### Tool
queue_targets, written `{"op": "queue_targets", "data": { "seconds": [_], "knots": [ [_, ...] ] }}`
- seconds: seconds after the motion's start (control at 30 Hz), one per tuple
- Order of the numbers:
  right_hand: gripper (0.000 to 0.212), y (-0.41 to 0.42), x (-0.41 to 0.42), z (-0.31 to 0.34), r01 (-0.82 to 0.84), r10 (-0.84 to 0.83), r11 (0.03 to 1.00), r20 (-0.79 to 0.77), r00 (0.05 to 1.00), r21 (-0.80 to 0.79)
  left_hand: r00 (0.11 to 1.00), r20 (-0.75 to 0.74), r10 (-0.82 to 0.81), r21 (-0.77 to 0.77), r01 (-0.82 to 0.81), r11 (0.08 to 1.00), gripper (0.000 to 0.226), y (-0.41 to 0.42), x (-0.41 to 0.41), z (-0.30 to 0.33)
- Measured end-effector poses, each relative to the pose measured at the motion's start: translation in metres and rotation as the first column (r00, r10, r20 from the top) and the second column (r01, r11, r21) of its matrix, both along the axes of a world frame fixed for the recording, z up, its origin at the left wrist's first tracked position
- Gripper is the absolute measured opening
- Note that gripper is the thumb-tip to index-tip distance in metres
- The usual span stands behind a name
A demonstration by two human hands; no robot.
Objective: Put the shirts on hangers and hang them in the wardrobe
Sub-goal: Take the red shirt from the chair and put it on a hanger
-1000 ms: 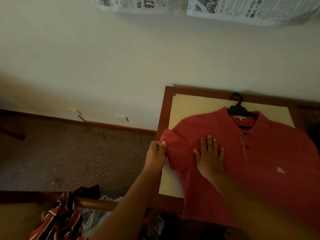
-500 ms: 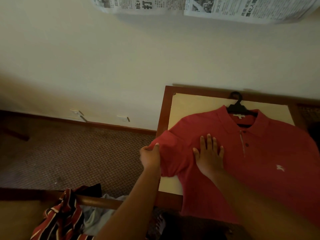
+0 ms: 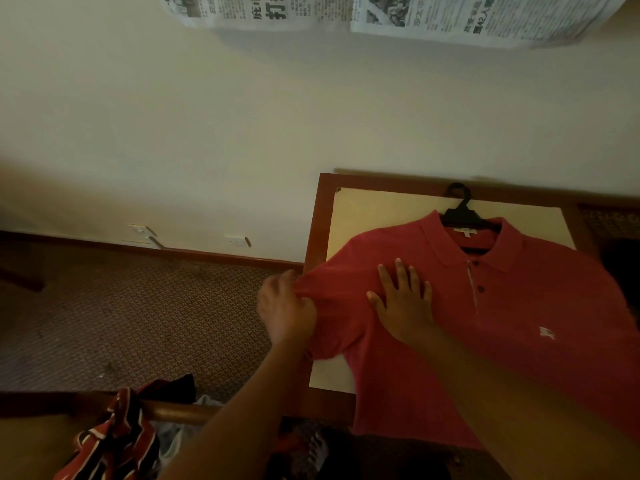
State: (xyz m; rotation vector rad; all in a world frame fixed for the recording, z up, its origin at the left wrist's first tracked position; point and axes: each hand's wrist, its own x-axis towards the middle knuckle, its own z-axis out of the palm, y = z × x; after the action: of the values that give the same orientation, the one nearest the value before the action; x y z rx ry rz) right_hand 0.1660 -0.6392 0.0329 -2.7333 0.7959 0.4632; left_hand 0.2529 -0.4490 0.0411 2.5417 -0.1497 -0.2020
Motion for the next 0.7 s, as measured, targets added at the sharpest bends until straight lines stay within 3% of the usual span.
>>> {"op": "queue_targets", "data": {
  "seconds": [0.07,0.13,0.2,0.3,0.37,0.47,0.6,0.7],
  "knots": [
    [0.068,0.000,0.000,-0.001,0.007,-0.007,1.000,0.002,1.000,-0.001,0.894,0.063,-0.443,0.183,0.426,0.886,0.058,-0.011,-0.006,0.005],
    [0.068,-0.001,-0.002,-0.002,0.012,-0.012,1.000,-0.001,1.000,0.011,0.783,-0.094,-0.615,0.306,0.611,0.730,0.058,-0.017,-0.006,-0.002],
    [0.066,-0.005,-0.002,0.000,0.013,-0.013,1.000,-0.009,1.000,0.029,0.841,-0.165,-0.515,0.358,0.538,0.763,0.056,-0.018,0.000,-0.007],
    [0.062,-0.016,-0.002,0.009,0.004,-0.006,0.997,0.023,1.000,0.080,0.935,-0.062,-0.349,0.333,0.349,0.876,0.054,-0.035,0.002,-0.002],
    [0.059,-0.028,-0.005,0.017,0.004,-0.019,0.991,0.114,0.993,0.135,0.894,-0.052,-0.445,0.306,0.438,0.845,0.057,-0.060,-0.004,-0.001],
    [0.056,-0.058,-0.011,0.029,0.011,-0.044,0.991,0.245,0.968,0.133,0.787,-0.092,-0.611,0.328,0.603,0.727,0.058,-0.098,-0.012,-0.005],
    [0.054,-0.119,-0.019,0.034,0.052,-0.079,0.995,0.336,0.938,0.088,0.868,-0.243,-0.433,0.340,0.495,0.800,0.062,-0.140,-0.014,-0.003],
    [0.050,-0.168,-0.021,0.032,0.095,-0.100,0.995,0.362,0.927,0.033,0.895,-0.236,-0.378,0.325,0.439,0.838,0.064,-0.187,-0.021,0.007]
  ]
}}
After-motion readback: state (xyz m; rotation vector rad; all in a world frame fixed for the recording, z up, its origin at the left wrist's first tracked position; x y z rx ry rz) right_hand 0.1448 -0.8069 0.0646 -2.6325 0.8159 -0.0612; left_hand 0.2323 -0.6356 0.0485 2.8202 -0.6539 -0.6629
